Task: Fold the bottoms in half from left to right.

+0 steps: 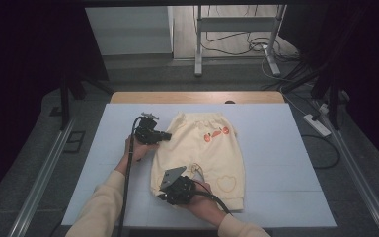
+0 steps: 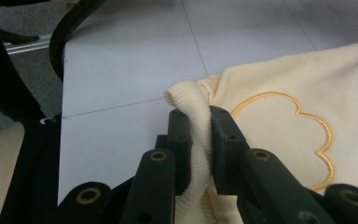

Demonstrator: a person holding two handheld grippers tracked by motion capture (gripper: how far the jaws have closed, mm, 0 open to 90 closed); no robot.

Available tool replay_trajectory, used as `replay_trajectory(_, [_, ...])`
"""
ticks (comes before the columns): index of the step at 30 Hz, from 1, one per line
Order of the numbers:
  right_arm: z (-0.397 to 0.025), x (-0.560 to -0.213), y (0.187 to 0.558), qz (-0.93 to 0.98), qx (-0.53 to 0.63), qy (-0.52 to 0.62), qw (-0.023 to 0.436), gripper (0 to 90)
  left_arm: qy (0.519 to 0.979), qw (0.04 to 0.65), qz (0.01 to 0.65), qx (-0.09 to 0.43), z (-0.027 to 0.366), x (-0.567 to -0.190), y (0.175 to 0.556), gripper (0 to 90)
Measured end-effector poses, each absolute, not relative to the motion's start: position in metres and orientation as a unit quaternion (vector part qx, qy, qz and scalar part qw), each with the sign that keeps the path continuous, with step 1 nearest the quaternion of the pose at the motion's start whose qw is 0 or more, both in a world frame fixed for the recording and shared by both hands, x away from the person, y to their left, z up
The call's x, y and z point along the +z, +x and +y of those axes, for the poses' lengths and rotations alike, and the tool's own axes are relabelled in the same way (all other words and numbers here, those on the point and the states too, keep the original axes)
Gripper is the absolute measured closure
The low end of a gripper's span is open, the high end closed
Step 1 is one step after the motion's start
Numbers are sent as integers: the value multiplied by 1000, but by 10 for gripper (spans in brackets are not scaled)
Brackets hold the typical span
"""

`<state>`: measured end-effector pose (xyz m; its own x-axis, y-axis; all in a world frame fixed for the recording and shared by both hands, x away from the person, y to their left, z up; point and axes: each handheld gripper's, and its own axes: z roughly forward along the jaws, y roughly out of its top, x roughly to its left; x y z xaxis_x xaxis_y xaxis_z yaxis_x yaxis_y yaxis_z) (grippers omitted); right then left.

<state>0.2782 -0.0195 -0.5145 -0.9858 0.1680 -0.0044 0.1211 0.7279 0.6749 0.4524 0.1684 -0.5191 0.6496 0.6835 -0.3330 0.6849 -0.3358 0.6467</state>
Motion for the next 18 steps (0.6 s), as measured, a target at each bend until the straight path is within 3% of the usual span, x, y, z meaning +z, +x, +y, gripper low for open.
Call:
replay_trajectory(9, [-22, -499, 275, 914, 398, 76, 35, 792, 802, 434, 411, 1, 175, -495, 445, 822])
replay_trajectory(18, [-23, -496, 276, 913, 399, 75, 28, 792, 798, 433, 418, -6, 178, -497, 446, 823])
